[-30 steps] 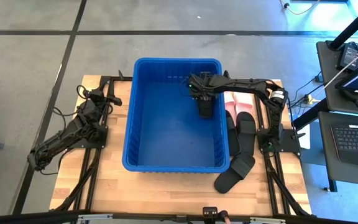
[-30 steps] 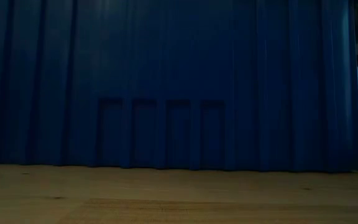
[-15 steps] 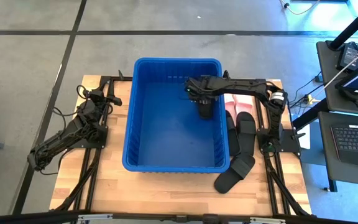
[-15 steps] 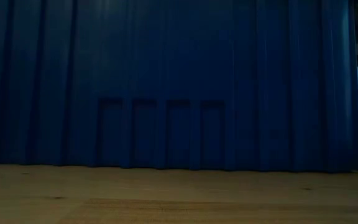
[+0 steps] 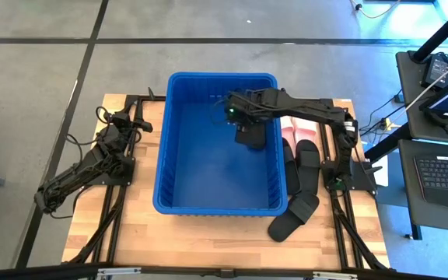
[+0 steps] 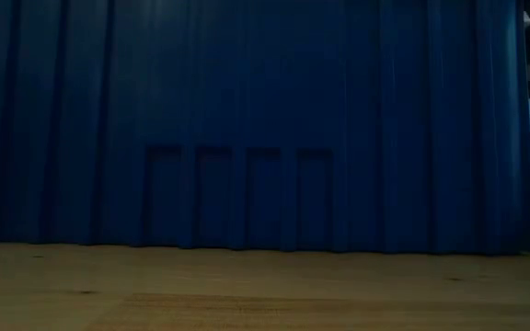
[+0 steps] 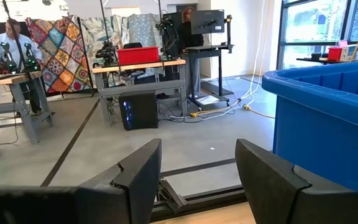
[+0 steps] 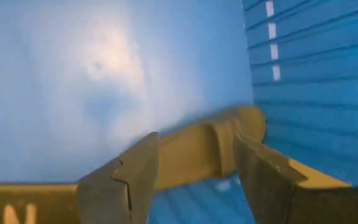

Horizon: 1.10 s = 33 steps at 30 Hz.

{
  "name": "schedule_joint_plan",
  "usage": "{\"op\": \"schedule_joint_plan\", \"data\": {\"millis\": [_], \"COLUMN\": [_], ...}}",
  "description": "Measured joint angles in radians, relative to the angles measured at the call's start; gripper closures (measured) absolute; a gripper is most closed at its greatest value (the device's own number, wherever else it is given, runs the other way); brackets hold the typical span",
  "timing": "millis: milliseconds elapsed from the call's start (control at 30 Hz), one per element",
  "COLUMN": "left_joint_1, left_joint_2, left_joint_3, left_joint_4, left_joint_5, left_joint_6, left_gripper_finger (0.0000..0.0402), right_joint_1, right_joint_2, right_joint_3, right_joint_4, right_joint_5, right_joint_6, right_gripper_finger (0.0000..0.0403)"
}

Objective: Pick and place slides into bin
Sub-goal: Put the black slipper into the blue bin

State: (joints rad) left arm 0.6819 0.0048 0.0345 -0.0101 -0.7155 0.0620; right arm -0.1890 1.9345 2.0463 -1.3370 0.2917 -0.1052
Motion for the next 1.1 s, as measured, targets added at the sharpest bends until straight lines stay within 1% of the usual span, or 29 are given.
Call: {"op": "schedule_joint_plan", "data": {"millis": [133, 167, 267, 367, 533, 600, 733, 867, 1000, 1100], "left_joint_1": [0.000, 0.000, 0.001, 0.000, 0.000, 0.000, 0.000, 0.000, 0.000, 0.000], "left_joint_2": [0.000, 0.000, 0.000, 0.002, 0.003, 0.004, 0.004, 0.004, 0.004, 0.004], "left_joint_3": [0.000, 0.000, 0.000, 0.000, 0.000, 0.000, 0.000, 0.000, 0.000, 0.000], "left_joint_4": [0.000, 0.000, 0.000, 0.000, 0.000, 0.000, 0.000, 0.000, 0.000, 0.000], "left_joint_5": [0.000, 0.000, -0.001, 0.000, 0.000, 0.000, 0.002, 0.003, 0.003, 0.003], "left_joint_6": [0.000, 0.000, 0.000, 0.000, 0.001, 0.001, 0.001, 0.001, 0.001, 0.001], "left_gripper_finger": [0.0200, 0.0200, 0.0200, 0.0200, 0.0200, 0.0200, 0.0200, 0.0200, 0.0200, 0.0200], "right_joint_1": [0.083, 0.108, 0.195, 0.290, 0.453, 0.519, 0.634, 0.746, 0.847, 0.904], "right_joint_2": [-0.001, -0.003, -0.046, -0.082, -0.132, -0.138, -0.136, -0.136, -0.135, -0.134], "right_joint_3": [0.144, 0.176, 0.221, 0.264, 0.246, 0.239, 0.219, 0.168, 0.067, -0.027], "right_joint_4": [-0.226, -0.247, -0.227, -0.229, -0.232, -0.237, -0.236, -0.233, -0.234, -0.234], "right_joint_5": [0.000, 0.001, -0.032, -0.028, -0.025, -0.048, -0.158, -0.250, -0.355, -0.417], "right_joint_6": [0.150, 0.201, 0.346, 0.530, 0.836, 0.964, 1.240, 1.509, 1.733, 1.844], "right_gripper_finger": [0.0198, 0.0198, 0.0198, 0.0198, 0.0208, 0.0214, 0.0228, 0.0237, 0.0239, 0.0239]}}
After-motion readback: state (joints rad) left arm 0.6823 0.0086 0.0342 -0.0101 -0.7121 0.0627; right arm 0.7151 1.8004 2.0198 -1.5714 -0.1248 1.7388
